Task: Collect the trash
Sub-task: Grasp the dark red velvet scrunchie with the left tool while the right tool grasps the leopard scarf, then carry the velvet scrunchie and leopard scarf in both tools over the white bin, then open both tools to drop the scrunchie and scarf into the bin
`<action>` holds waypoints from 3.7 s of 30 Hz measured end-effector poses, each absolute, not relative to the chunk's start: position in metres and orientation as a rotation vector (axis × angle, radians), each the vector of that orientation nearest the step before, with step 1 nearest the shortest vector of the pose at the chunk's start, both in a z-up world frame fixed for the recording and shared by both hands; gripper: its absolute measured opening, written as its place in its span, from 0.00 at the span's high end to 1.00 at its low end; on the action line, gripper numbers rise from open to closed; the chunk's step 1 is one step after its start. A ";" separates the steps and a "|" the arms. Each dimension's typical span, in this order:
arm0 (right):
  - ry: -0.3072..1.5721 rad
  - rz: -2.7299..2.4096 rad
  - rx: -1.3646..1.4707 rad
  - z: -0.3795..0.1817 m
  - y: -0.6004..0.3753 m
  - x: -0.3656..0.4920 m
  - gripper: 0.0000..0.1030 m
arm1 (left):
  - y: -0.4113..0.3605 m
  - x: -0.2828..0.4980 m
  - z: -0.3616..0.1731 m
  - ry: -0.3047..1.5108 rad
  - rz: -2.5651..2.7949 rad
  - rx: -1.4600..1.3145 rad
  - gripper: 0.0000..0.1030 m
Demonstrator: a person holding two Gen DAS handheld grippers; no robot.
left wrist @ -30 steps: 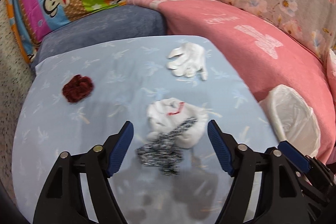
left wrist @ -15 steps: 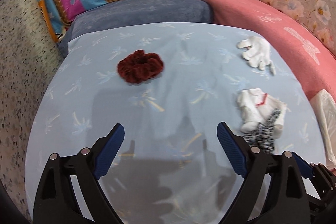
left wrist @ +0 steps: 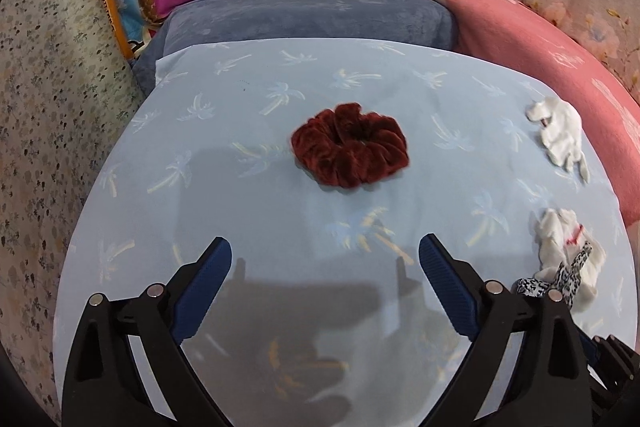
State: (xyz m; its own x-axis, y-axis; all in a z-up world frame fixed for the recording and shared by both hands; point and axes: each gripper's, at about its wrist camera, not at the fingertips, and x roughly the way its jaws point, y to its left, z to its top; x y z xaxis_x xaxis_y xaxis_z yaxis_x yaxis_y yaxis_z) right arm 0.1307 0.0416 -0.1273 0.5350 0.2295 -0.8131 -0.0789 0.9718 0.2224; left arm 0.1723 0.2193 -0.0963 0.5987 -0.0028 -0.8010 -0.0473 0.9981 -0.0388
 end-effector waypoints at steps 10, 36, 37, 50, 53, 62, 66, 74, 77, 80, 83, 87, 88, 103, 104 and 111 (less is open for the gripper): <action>0.943 0.221 0.174 -0.110 0.057 0.170 0.93 | 0.226 0.213 -0.094 0.923 0.006 -0.133 0.12; 0.888 0.219 0.245 -0.092 0.055 0.177 0.93 | 0.211 0.211 -0.091 0.951 -0.127 -0.215 0.87; 0.882 0.216 0.250 -0.088 0.052 0.174 0.93 | 0.207 0.207 -0.088 0.946 -0.132 -0.211 0.87; 0.771 0.153 0.304 -0.041 -0.003 0.127 0.93 | 0.154 0.162 -0.045 0.879 -0.234 -0.144 0.87; 0.743 0.129 0.318 -0.028 -0.021 0.115 0.93 | 0.138 0.153 -0.035 0.870 -0.263 -0.125 0.87; 0.682 -0.022 0.356 0.002 -0.102 0.068 0.93 | 0.066 0.125 -0.019 0.879 -0.395 -0.054 0.87; 0.662 -0.121 0.392 0.007 -0.150 0.042 0.93 | 0.025 0.113 -0.014 0.890 -0.462 0.002 0.87; 0.652 -0.250 0.439 0.005 -0.216 0.006 0.93 | -0.042 0.087 -0.004 0.894 -0.597 0.085 0.86; 0.642 -0.283 0.459 0.006 -0.234 -0.006 0.93 | -0.062 0.079 -0.002 0.897 -0.637 0.110 0.86; 0.633 -0.308 0.466 0.007 -0.243 -0.014 0.93 | -0.080 0.071 0.002 0.894 -0.675 0.132 0.86; 0.625 -0.330 0.471 0.008 -0.256 -0.022 0.93 | -0.094 0.063 0.005 0.887 -0.705 0.153 0.86; 0.618 -0.358 0.485 0.008 -0.270 -0.031 0.93 | -0.109 0.058 0.007 0.886 -0.740 0.165 0.86; 0.619 -0.366 0.485 0.008 -0.273 -0.032 0.93 | -0.114 0.057 0.008 0.887 -0.753 0.164 0.86; 0.627 -0.416 0.511 0.003 -0.302 -0.033 0.93 | -0.160 0.060 0.006 0.907 -0.830 0.184 0.78; 0.629 -0.417 0.510 0.003 -0.302 -0.031 0.93 | -0.161 0.060 0.007 0.904 -0.830 0.186 0.65; 0.636 -0.419 0.502 0.003 -0.300 -0.022 0.92 | -0.155 0.067 0.013 0.862 -0.778 0.189 0.38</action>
